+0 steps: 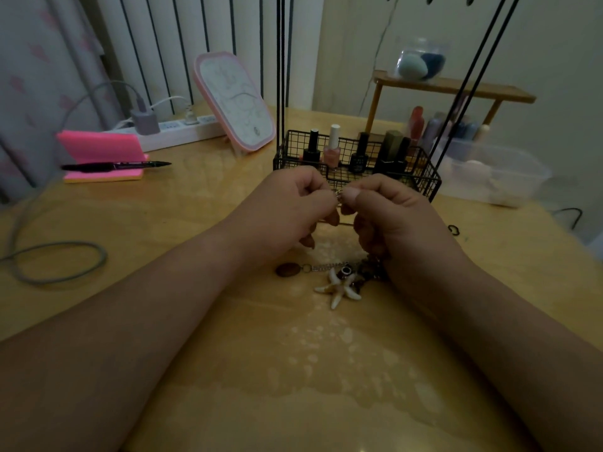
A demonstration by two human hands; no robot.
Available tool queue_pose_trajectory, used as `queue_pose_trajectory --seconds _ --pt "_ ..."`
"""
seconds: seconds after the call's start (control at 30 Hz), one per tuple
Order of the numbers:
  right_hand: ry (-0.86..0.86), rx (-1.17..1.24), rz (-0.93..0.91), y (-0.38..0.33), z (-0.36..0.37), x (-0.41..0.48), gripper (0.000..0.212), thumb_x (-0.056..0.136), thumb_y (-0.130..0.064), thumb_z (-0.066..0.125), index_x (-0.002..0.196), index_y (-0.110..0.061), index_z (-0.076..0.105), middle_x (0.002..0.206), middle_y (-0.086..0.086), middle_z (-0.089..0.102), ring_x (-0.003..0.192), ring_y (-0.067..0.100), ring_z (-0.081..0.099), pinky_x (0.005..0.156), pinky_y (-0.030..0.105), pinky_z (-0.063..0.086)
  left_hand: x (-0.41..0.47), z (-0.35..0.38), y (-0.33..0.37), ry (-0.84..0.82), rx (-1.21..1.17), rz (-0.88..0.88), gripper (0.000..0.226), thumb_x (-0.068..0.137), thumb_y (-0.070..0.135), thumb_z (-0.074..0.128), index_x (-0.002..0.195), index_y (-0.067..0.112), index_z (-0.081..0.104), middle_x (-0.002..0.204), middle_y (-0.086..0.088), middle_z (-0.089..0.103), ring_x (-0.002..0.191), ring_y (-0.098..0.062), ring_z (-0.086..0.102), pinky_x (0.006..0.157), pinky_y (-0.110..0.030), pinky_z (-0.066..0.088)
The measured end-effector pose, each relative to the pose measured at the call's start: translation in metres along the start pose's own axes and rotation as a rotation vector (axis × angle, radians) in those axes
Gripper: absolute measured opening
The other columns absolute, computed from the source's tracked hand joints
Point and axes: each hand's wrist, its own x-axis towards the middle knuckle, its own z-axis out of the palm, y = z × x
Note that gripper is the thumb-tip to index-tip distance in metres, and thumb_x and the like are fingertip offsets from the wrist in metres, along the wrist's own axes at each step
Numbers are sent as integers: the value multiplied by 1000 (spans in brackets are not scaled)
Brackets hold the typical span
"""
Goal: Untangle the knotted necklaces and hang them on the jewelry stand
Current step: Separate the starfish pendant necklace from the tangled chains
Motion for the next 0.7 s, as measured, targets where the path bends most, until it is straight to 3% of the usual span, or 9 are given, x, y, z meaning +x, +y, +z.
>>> queue_pose_trajectory --seconds 0.1,0.2,0.37,0.5,0.6,0.7 --pt "-27 142 72 -2 -1 4 14 101 -19 62 89 -20 68 79 -1 56 60 10 40 52 26 25 0 1 3 -13 -106 -52 12 98 10 57 89 12 63 84 -8 73 57 -14 51 61 -31 57" --pt "-90 171 139 -4 -2 6 18 104 -18 53 87 -16 60 70 -6 52 58 9 40 50 26 23 0 1 4 -35 -234 -83 11 99 6 53 91 8 61 79 -4 70 57 -14 50 60 -30 56" --pt "-159 -126 63 -6 -4 0 13 100 -27 65 96 -15 65 64 -12 57 55 4 43 48 21 32 2 0 1 -70 -288 -89 10 94 15 61 92 6 63 71 -2 62 57 -14 51 63 -33 56" --pt "-108 -312 -105 -3 -5 -1 10 99 -22 68 100 -12 68 80 -5 68 58 -4 56 52 9 41 2 0 1 -58 -251 -92 13 98 11 56 90 7 65 72 -3 62 57 -13 51 63 -32 58" --pt "-23 -317 -176 -2 -5 0 8 99 -25 68 97 -17 68 88 6 70 60 -1 53 55 14 40 3 0 1 -27 -237 -108 13 99 10 57 88 8 63 74 -6 63 56 -13 51 64 -32 59" --pt "74 -271 -167 -3 -8 2 8 101 -23 65 93 -21 67 84 2 68 59 5 49 53 19 40 3 2 1 -11 -184 -114 15 99 10 58 85 8 63 78 -12 63 55 -14 52 62 -29 60"
